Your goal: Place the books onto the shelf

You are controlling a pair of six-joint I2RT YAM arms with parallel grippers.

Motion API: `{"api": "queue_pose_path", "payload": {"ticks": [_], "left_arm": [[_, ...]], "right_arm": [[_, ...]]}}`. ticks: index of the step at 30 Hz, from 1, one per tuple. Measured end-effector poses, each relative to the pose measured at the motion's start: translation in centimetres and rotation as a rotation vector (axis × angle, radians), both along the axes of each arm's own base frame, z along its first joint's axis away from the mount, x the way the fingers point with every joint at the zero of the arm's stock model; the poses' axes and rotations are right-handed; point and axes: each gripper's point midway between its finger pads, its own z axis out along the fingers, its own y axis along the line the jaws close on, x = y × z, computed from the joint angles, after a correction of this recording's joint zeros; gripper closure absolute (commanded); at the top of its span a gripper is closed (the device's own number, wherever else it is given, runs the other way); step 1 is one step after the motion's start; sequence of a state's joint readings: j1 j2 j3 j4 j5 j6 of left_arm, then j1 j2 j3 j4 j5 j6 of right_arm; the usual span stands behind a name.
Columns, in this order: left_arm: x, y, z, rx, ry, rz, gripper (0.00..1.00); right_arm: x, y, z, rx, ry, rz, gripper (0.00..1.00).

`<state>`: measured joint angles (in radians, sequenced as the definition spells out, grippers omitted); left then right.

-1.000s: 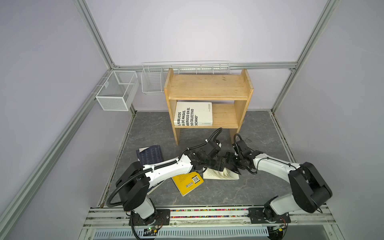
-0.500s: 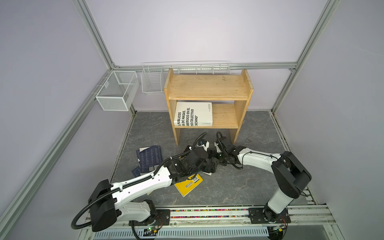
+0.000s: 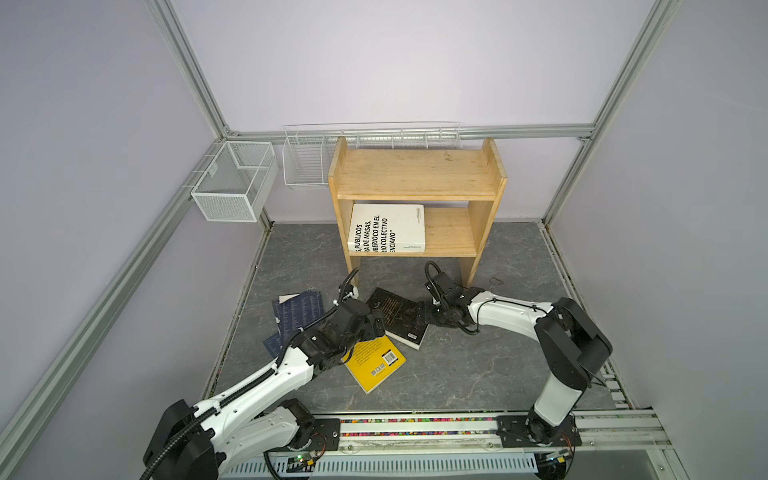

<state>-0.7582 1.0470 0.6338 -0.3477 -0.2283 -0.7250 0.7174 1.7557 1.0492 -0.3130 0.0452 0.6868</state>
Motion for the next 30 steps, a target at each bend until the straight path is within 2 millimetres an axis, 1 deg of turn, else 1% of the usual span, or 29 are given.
{"api": "queue_pose_path", "payload": {"ticks": [2,4,5,8,10,11,14,16,19,24,27,30], "left_arm": [[0.3,-0.2,-0.8,-0.014,0.020,0.017,0.07],[0.6,-0.6,-1.7,-0.031,0.045,0.037,0.07],[0.6,-0.7,-2.1,-0.039,0.059,0.052,0.07],[0.8,-0.7,-3.3,-0.075,0.096,0.109,0.07],[0.6,-0.6,-4.2,-0.095,0.121,0.146,0.07],[0.5,-0.5,-4.7,-0.104,0.135,0.163,0.07],[0.3,-0.2,-6.0,-0.131,0.170,0.213,0.07],[0.4,-0.2,-6.5,-0.148,0.184,0.242,0.06],[1.0,-0.4,-6.5,-0.194,0.184,0.281,0.06],[2.4,-0.4,-6.5,-0.294,0.173,0.347,0.06],[2.8,-0.2,-6.4,-0.337,0.165,0.378,0.05],[2.9,0.2,-6.4,-0.366,0.156,0.393,0.05]], "right_arm": [[0.7,0.1,0.8,-0.008,-0.055,0.031,0.07],[1.6,0.6,1.8,-0.006,-0.123,0.075,0.03],[2.2,1.1,2.4,0.003,-0.161,0.101,0.01],[3.7,2.7,4.0,0.030,-0.258,0.173,0.01],[4.7,4.0,4.6,0.051,-0.302,0.216,0.01],[5.1,4.7,4.6,0.059,-0.315,0.243,0.01],[5.6,6.5,3.6,0.078,-0.327,0.306,0.00],[5.8,7.1,2.6,0.082,-0.325,0.331,0.00],[5.8,7.7,1.4,0.088,-0.313,0.362,0.01],[5.3,9.2,0.0,0.150,-0.273,0.407,0.08],[5.0,10.4,-0.1,0.235,-0.265,0.408,0.10],[4.1,11.4,0.1,0.314,-0.256,0.406,0.10]]}}
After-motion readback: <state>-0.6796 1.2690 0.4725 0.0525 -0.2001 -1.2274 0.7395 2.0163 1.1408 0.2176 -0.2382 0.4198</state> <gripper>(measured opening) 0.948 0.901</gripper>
